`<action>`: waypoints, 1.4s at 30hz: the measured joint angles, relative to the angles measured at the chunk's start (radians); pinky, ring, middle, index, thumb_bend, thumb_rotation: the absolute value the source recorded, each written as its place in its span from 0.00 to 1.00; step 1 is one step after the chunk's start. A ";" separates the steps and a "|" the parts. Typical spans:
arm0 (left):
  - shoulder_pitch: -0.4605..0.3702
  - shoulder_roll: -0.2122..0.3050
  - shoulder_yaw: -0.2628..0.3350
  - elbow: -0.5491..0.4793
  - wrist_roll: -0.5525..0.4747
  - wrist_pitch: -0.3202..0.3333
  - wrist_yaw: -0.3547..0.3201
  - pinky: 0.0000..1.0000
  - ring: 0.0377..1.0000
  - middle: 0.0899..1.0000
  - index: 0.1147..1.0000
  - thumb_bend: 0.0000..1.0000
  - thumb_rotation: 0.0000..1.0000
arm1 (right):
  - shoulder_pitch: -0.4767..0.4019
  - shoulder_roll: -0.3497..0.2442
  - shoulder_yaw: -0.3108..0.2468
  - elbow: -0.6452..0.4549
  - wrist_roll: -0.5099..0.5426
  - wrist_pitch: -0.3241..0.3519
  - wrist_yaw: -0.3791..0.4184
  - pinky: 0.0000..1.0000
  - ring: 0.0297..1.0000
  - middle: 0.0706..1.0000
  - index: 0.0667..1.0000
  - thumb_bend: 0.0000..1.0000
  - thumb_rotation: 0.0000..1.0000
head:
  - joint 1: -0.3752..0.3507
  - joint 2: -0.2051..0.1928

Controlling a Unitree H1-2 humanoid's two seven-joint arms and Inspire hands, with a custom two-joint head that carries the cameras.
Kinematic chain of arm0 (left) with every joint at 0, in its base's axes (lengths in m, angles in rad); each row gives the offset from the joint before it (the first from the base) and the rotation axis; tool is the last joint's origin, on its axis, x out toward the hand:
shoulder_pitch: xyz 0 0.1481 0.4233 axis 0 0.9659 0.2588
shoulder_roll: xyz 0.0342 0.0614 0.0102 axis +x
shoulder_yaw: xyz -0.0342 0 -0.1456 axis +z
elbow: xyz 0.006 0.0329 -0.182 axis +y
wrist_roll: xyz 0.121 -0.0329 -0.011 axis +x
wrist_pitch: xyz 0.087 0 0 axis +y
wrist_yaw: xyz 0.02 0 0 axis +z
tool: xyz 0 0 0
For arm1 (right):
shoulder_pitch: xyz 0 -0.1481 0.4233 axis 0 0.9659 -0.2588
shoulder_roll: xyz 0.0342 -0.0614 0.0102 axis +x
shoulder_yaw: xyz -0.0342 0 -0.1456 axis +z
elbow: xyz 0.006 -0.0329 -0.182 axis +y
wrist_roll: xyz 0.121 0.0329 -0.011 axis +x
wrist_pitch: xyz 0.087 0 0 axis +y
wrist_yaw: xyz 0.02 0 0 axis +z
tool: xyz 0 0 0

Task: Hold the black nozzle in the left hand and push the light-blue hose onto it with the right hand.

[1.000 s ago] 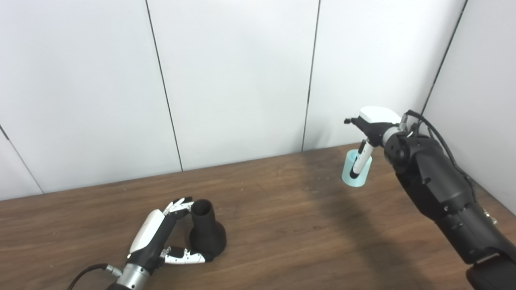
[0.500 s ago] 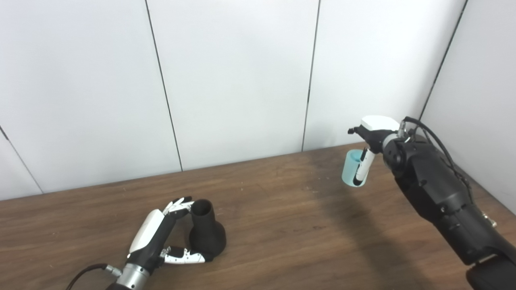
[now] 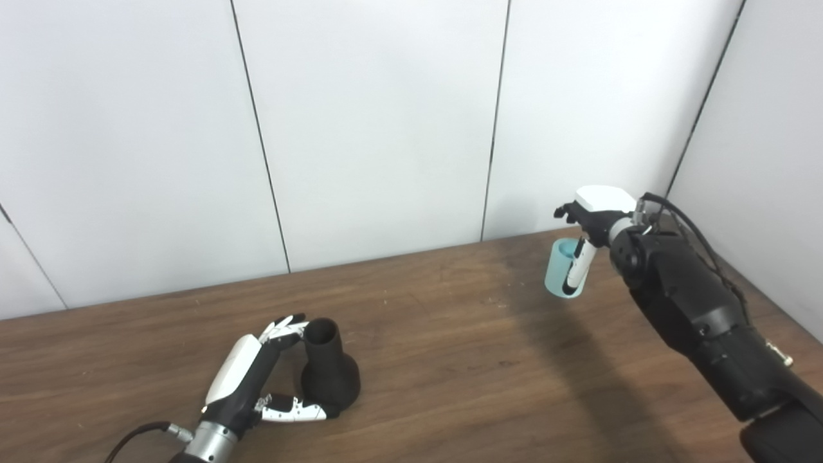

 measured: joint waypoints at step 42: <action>0.011 0.002 0.000 -0.026 0.000 0.008 -0.009 1.00 0.94 0.78 0.42 0.52 0.08 | -0.017 -0.001 0.088 0.069 -0.005 -0.014 -0.074 0.53 0.70 0.77 0.75 0.99 0.04 | 0.000 0.023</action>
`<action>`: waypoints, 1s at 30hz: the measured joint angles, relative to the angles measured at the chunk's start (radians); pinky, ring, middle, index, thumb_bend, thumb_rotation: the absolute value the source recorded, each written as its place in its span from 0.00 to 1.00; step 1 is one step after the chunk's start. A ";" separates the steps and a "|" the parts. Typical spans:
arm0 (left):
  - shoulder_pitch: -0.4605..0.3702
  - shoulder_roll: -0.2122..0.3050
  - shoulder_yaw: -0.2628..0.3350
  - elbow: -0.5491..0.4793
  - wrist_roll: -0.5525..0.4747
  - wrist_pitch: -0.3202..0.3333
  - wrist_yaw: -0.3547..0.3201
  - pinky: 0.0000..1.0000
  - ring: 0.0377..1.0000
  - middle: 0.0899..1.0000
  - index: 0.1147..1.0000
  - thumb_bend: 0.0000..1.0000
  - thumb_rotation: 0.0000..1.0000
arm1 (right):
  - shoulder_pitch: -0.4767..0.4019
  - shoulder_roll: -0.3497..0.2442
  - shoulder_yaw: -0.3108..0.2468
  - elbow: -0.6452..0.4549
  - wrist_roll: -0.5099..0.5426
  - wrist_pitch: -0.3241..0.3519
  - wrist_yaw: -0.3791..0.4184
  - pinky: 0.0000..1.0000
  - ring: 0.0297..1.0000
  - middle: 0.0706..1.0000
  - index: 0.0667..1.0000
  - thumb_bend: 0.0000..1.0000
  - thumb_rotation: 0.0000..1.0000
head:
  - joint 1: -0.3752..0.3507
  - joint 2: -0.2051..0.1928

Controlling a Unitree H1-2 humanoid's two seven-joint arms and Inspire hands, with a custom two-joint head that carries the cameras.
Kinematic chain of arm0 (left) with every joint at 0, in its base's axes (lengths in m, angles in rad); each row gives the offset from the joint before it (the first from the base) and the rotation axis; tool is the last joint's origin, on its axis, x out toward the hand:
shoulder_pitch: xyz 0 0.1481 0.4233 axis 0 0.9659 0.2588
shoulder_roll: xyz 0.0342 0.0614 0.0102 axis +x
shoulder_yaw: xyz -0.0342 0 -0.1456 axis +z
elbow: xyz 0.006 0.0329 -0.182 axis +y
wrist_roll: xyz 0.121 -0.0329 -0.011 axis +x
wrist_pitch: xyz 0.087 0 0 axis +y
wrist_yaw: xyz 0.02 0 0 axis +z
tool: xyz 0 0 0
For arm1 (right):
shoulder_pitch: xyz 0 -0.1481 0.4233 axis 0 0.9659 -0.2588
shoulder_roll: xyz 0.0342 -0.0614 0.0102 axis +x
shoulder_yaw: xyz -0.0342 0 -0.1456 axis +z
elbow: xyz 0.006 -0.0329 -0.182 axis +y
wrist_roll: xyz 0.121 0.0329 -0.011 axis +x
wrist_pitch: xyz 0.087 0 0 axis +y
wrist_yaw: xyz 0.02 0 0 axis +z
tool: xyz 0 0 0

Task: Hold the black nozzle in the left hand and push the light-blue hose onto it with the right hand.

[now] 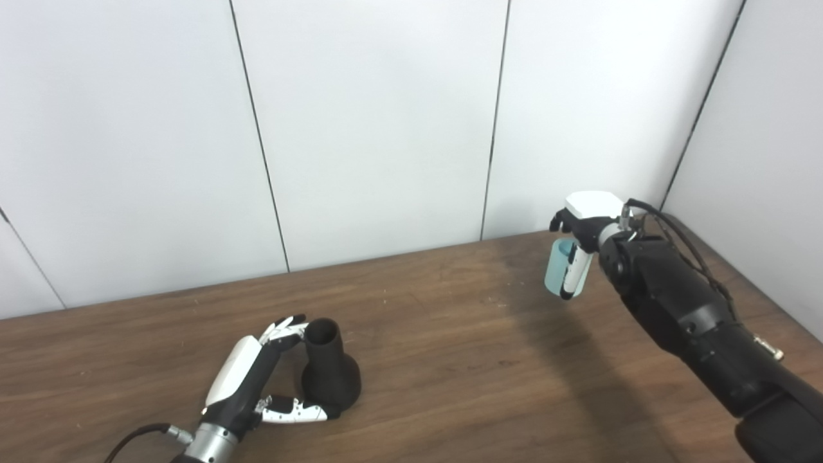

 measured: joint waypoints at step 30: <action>0.000 0.000 0.000 -0.001 0.000 0.002 -0.003 1.00 0.93 0.78 0.42 0.52 0.07 | -0.003 -0.004 0.004 0.038 0.005 -0.031 -0.016 0.16 0.23 0.43 0.67 0.58 0.00 | 0.006 0.006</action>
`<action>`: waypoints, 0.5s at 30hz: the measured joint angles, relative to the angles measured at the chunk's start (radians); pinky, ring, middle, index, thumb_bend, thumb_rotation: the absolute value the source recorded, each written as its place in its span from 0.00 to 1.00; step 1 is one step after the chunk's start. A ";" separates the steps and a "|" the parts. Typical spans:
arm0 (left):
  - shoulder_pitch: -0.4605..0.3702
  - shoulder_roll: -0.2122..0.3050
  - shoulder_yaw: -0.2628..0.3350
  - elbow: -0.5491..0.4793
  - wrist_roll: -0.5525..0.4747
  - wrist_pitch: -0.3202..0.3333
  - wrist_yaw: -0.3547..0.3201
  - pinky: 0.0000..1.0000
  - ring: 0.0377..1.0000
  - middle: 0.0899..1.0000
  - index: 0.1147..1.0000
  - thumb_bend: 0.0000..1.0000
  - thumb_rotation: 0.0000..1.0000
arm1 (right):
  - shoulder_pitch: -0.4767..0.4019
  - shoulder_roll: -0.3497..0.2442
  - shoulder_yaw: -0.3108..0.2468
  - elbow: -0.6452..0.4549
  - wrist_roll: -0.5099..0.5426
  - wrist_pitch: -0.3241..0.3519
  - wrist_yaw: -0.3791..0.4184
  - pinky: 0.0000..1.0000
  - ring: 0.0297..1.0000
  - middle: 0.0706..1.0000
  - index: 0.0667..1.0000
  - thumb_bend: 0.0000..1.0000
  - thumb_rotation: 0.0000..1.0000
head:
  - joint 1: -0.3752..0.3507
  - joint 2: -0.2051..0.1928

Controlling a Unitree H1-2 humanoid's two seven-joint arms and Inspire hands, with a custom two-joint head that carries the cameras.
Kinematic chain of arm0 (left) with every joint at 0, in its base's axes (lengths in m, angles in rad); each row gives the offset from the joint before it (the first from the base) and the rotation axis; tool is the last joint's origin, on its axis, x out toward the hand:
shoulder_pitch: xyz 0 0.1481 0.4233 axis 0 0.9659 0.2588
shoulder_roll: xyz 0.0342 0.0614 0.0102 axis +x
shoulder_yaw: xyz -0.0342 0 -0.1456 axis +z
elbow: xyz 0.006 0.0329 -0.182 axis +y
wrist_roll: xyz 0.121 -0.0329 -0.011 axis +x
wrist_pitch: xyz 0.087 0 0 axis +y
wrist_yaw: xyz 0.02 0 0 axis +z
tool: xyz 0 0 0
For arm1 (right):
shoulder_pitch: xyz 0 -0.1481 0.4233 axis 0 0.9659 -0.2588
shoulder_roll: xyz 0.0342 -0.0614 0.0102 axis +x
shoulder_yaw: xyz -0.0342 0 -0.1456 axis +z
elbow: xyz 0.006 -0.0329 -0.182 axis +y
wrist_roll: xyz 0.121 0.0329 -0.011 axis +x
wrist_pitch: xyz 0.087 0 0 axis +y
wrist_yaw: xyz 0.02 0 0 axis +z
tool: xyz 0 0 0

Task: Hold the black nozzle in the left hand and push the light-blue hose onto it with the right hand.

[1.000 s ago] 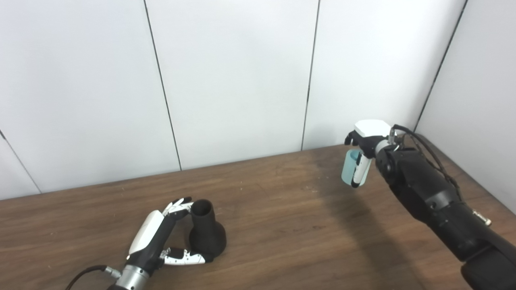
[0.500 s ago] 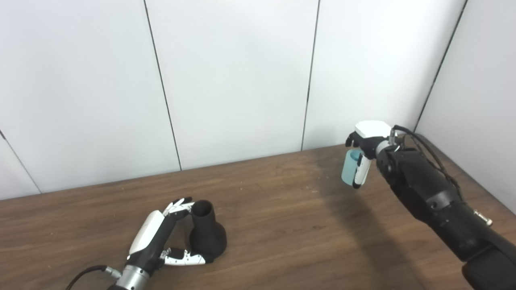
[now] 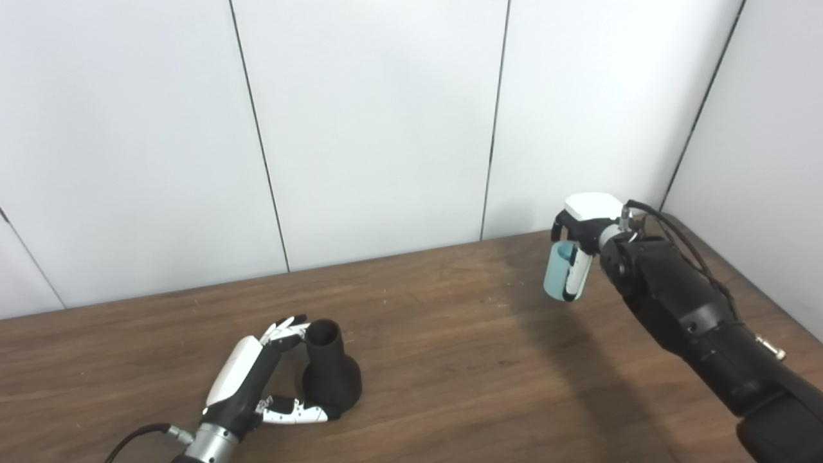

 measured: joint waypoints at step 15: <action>0.000 0.000 0.000 0.000 0.000 0.002 -0.002 1.00 0.94 0.78 0.42 0.52 0.07 | 0.000 -0.001 0.002 0.000 -0.003 -0.007 -0.045 0.19 0.25 0.36 0.47 0.53 0.00 | 0.002 0.005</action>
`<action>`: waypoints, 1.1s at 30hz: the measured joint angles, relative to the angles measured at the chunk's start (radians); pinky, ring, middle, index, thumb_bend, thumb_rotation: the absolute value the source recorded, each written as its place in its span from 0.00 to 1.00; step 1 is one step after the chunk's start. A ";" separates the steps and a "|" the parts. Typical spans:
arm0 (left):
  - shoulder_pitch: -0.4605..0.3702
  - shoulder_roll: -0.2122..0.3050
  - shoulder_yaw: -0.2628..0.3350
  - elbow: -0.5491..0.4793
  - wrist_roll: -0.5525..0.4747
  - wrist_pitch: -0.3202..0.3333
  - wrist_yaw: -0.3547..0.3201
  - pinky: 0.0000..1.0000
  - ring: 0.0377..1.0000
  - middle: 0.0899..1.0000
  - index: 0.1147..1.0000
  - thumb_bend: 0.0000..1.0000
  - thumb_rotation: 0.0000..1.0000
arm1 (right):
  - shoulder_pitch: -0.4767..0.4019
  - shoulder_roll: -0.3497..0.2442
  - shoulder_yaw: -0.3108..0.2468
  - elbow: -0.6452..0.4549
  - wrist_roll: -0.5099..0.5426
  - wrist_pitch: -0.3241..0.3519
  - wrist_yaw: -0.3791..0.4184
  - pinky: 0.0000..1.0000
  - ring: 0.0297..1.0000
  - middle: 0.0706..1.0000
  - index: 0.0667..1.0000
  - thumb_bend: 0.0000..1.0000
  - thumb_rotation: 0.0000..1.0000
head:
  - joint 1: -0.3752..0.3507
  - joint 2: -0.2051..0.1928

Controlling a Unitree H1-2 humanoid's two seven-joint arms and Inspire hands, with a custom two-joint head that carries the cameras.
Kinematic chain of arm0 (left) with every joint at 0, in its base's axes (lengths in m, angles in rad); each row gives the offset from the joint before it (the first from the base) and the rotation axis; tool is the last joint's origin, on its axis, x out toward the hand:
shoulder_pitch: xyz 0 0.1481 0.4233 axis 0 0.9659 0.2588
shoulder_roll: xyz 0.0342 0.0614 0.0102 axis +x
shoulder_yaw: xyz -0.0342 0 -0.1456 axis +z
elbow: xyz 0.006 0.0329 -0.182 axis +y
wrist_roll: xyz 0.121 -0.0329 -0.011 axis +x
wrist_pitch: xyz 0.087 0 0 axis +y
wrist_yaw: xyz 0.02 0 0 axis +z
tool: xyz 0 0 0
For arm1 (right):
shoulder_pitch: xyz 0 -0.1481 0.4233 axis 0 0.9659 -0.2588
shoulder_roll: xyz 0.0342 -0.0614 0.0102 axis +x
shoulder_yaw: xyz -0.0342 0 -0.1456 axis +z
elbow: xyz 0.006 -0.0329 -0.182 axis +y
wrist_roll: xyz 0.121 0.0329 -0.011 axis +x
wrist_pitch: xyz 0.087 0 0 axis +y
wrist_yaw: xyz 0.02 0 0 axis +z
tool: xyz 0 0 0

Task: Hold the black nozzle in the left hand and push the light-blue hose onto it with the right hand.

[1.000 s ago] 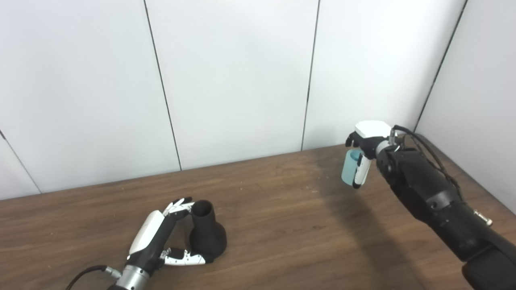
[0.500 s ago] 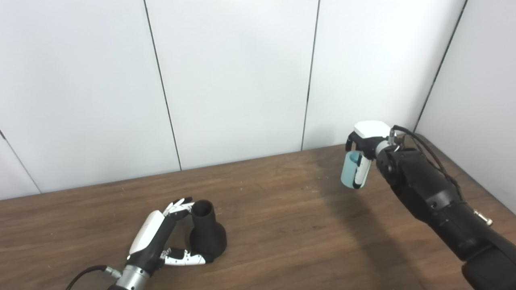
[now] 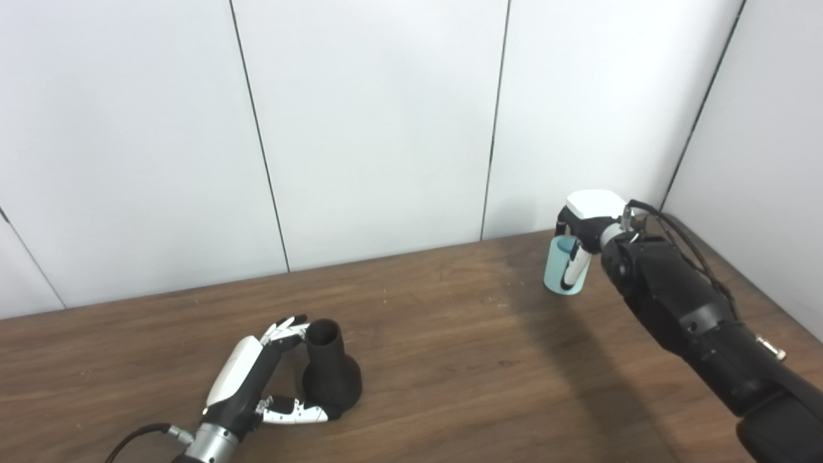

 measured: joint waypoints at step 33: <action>0.042 -0.102 -0.091 -0.098 0.067 0.148 0.007 1.00 0.93 0.77 0.42 0.52 0.07 | -0.023 0.013 -0.072 -0.693 0.177 -0.059 0.268 0.27 0.32 0.38 0.49 0.52 0.00 | 0.235 0.094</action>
